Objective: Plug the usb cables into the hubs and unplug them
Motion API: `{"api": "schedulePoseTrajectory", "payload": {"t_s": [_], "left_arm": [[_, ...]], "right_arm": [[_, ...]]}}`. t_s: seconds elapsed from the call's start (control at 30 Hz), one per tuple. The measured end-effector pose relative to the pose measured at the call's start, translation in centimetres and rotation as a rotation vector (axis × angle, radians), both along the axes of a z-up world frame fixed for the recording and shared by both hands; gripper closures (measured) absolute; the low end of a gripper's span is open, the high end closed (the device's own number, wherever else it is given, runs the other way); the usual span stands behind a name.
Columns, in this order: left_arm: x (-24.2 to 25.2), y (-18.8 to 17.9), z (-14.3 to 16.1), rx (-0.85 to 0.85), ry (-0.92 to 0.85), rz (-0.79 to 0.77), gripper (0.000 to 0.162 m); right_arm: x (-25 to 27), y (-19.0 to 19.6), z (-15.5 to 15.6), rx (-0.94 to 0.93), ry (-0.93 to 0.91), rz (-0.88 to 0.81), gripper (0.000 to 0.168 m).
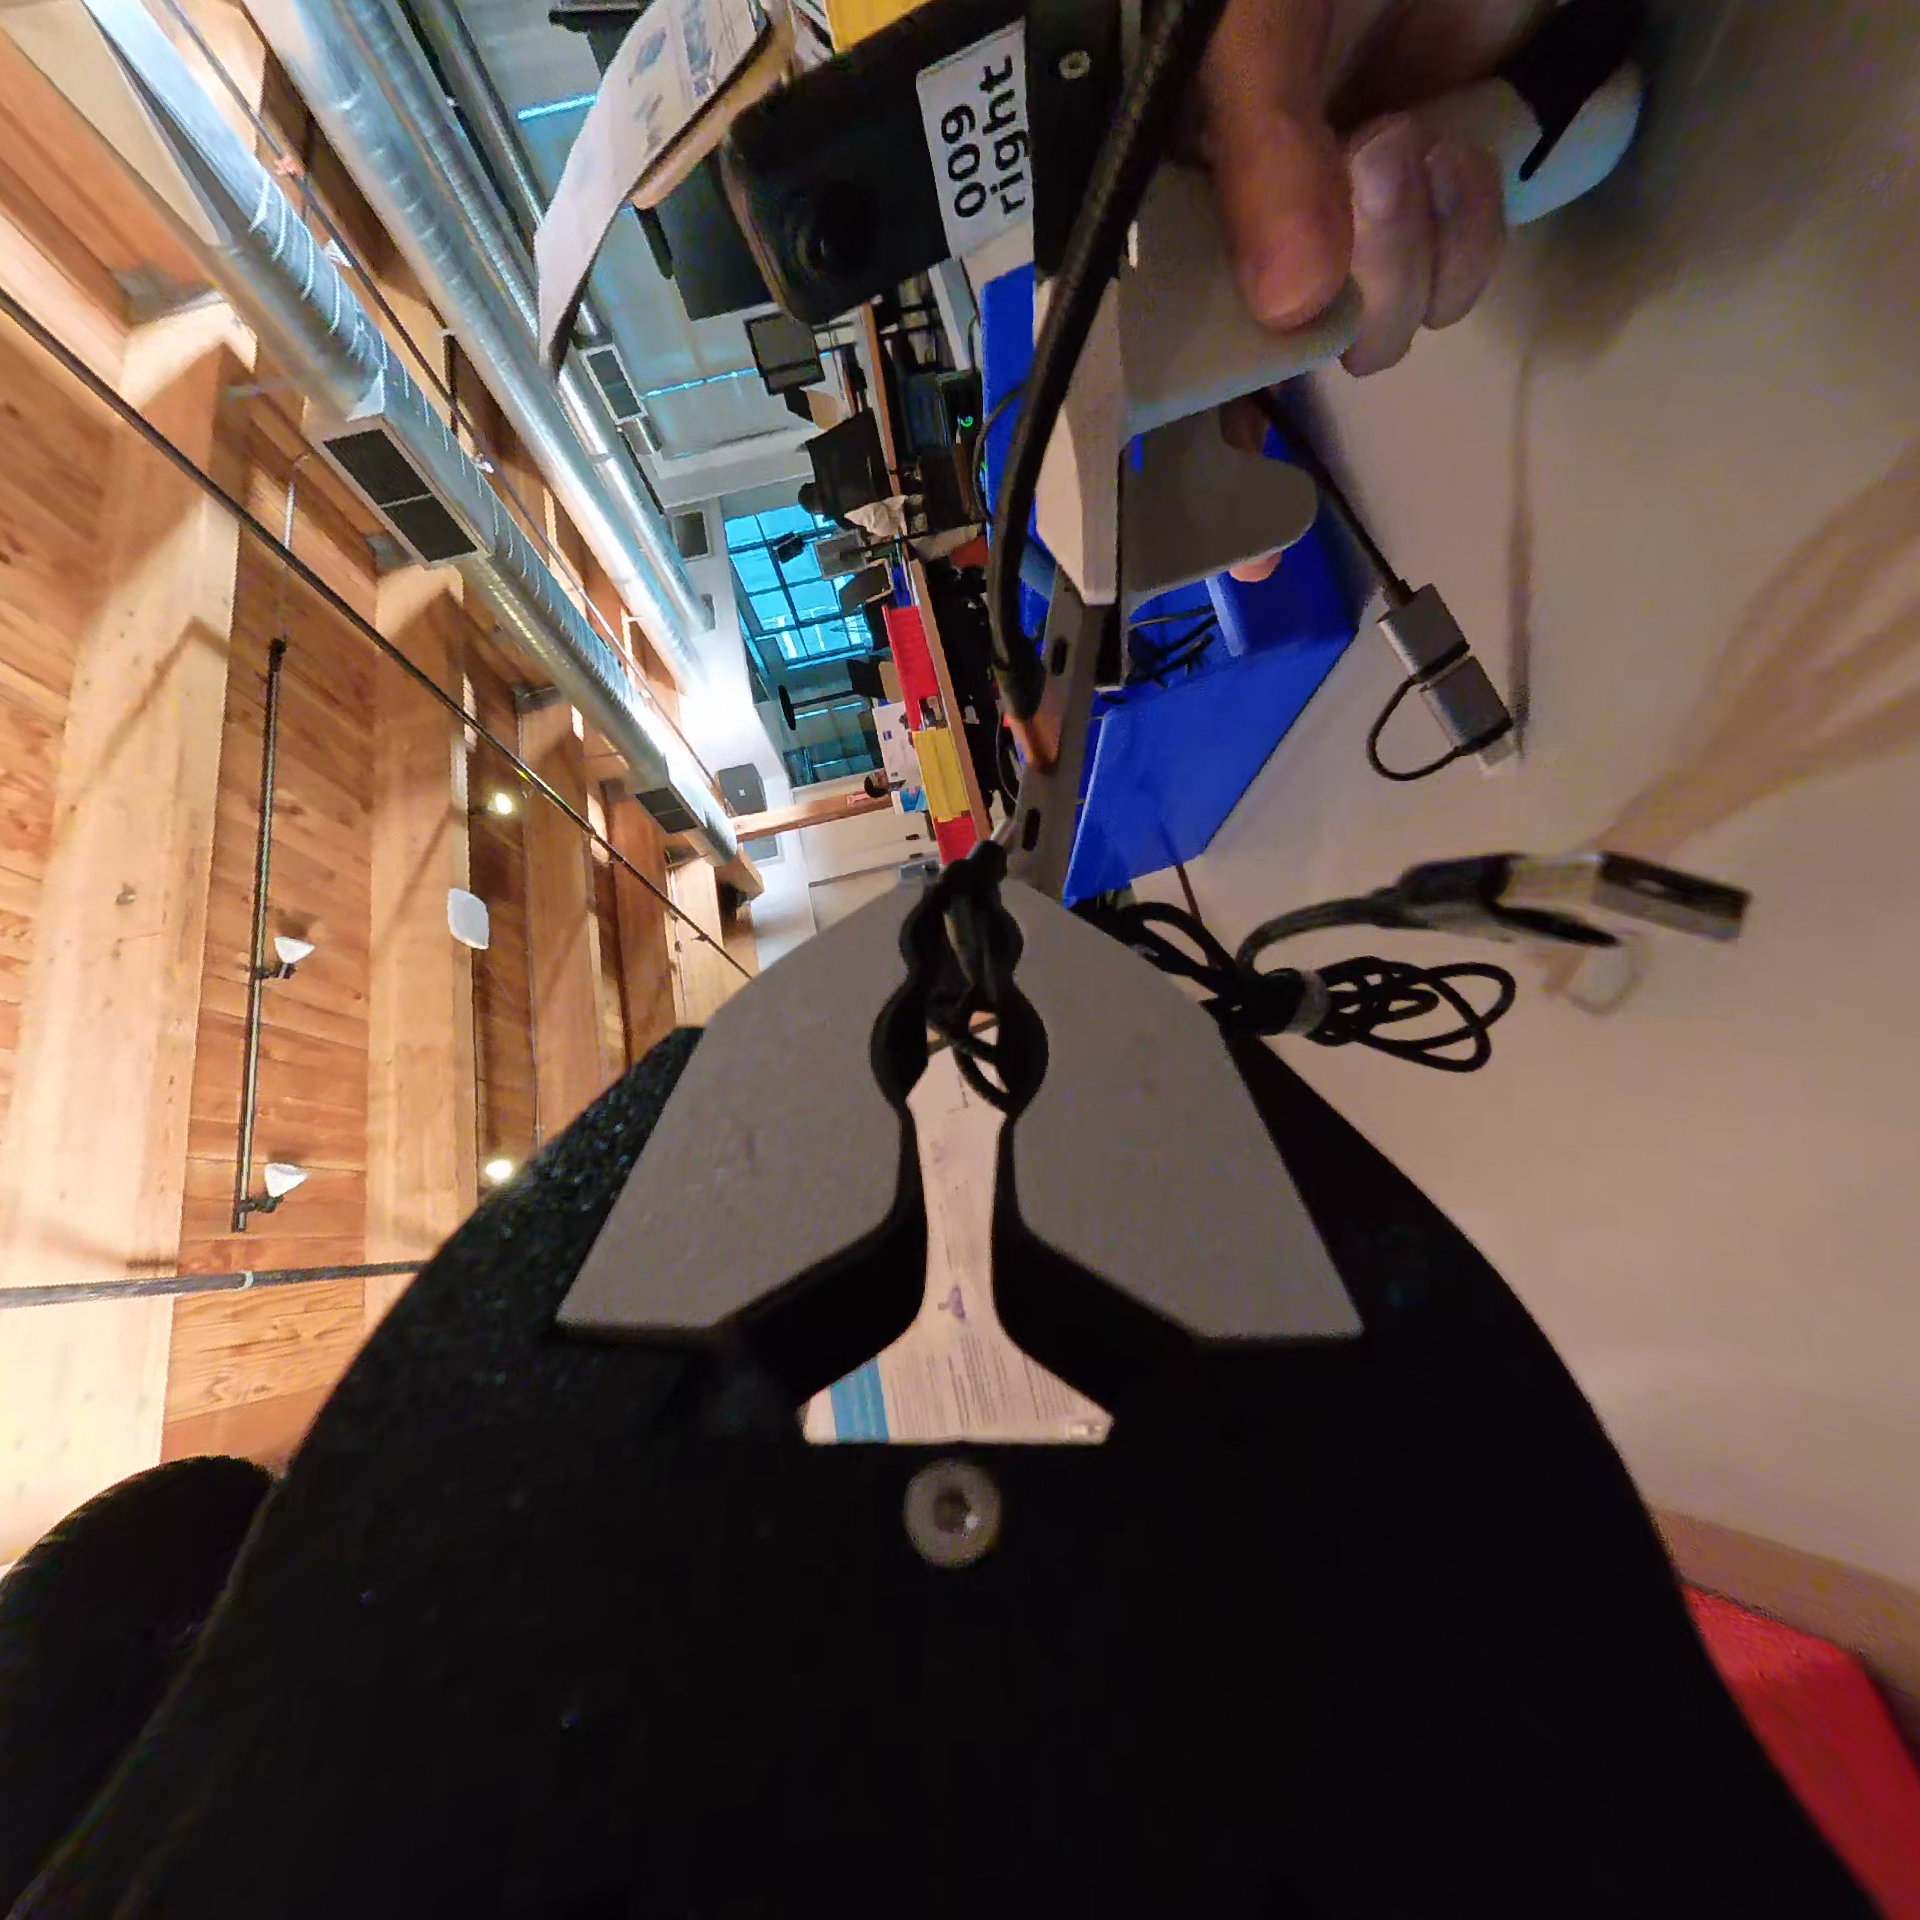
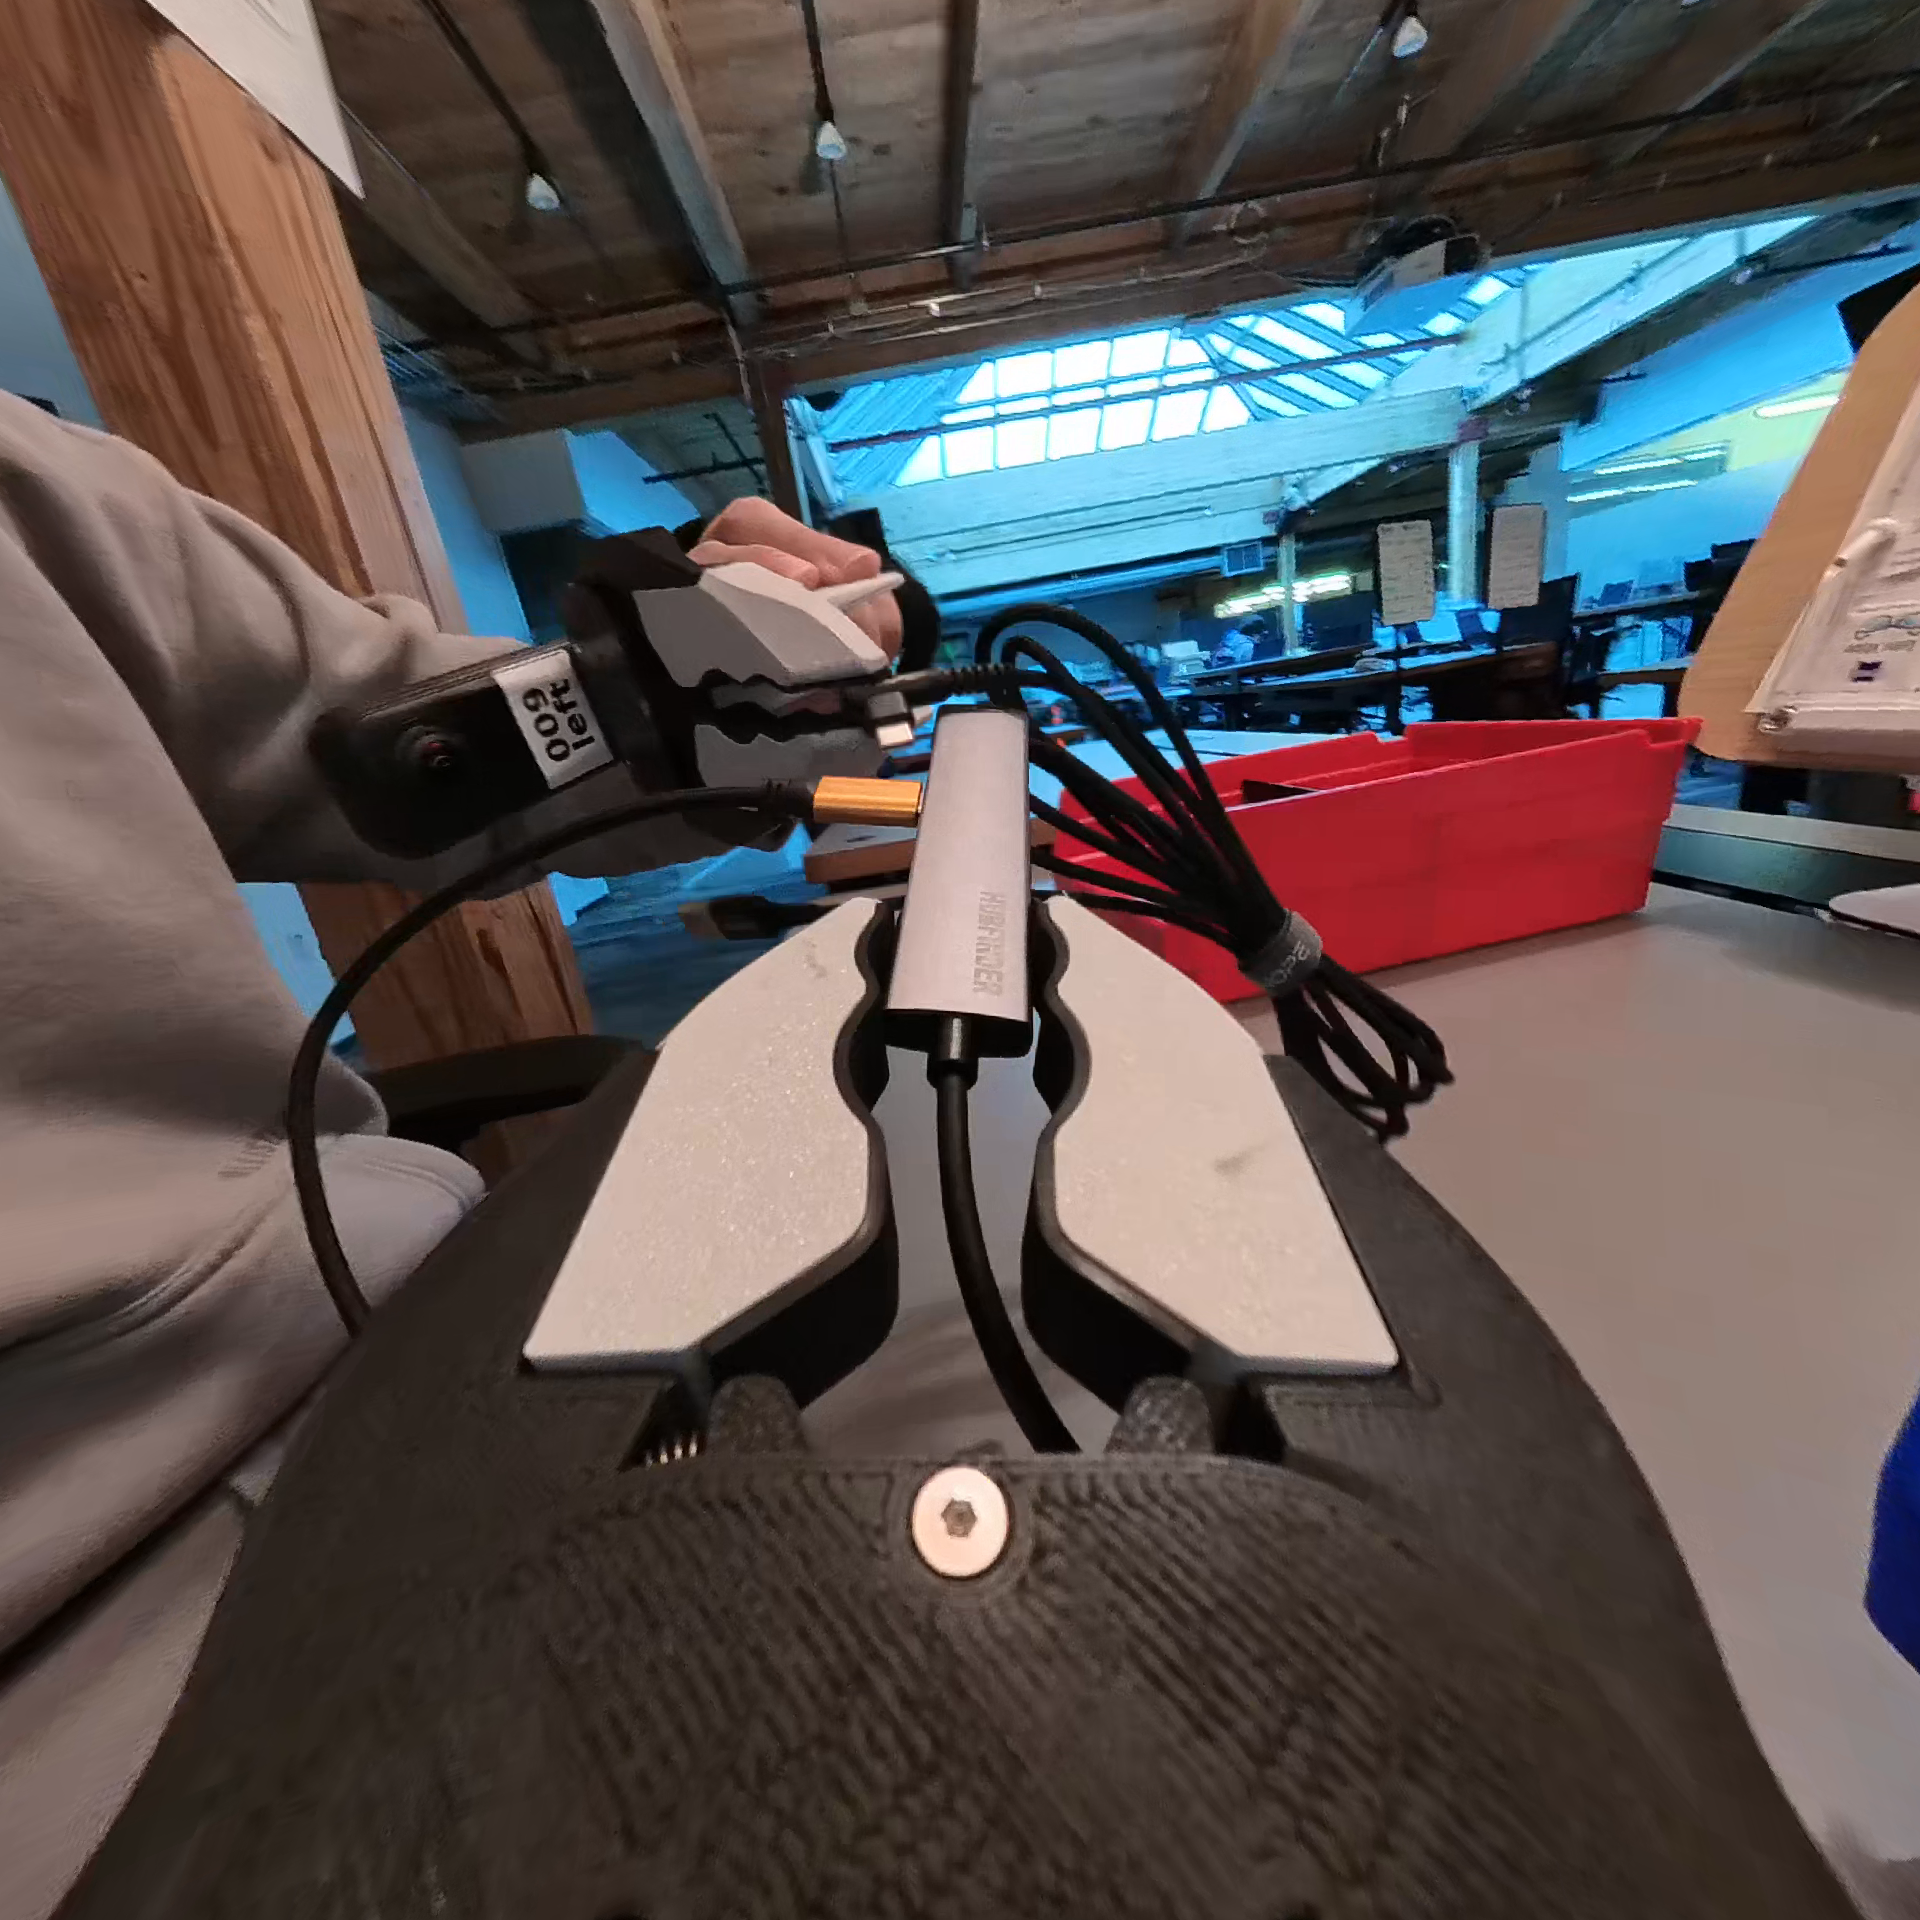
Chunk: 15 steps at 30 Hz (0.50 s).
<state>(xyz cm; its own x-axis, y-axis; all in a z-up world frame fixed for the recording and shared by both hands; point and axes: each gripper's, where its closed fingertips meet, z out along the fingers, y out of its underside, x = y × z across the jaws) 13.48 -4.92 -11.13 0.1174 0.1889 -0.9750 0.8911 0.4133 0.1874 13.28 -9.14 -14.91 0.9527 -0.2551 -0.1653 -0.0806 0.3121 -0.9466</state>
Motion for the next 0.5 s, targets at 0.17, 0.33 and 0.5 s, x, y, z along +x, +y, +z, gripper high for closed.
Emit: {"api": "schedulePoseTrajectory", "payload": {"t_s": [0.17,0.33,0.5], "left_arm": [[0.5,-0.1,-0.4,0.012,-0.013,0.023,0.155],[1.4,0.1,-1.1,0.028,-0.028,0.09,0.155],[3.2,0.6,-1.5,-0.011,0.032,0.251,0.155]], "right_arm": [[0.5,0.3,-0.2,-0.024,0.008,-0.035,0.144],[1.5,0.3,-0.4,-0.036,0.032,-0.096,0.144],[2.8,-0.2,-0.5,-0.035,0.043,-0.2,0.144]]}}
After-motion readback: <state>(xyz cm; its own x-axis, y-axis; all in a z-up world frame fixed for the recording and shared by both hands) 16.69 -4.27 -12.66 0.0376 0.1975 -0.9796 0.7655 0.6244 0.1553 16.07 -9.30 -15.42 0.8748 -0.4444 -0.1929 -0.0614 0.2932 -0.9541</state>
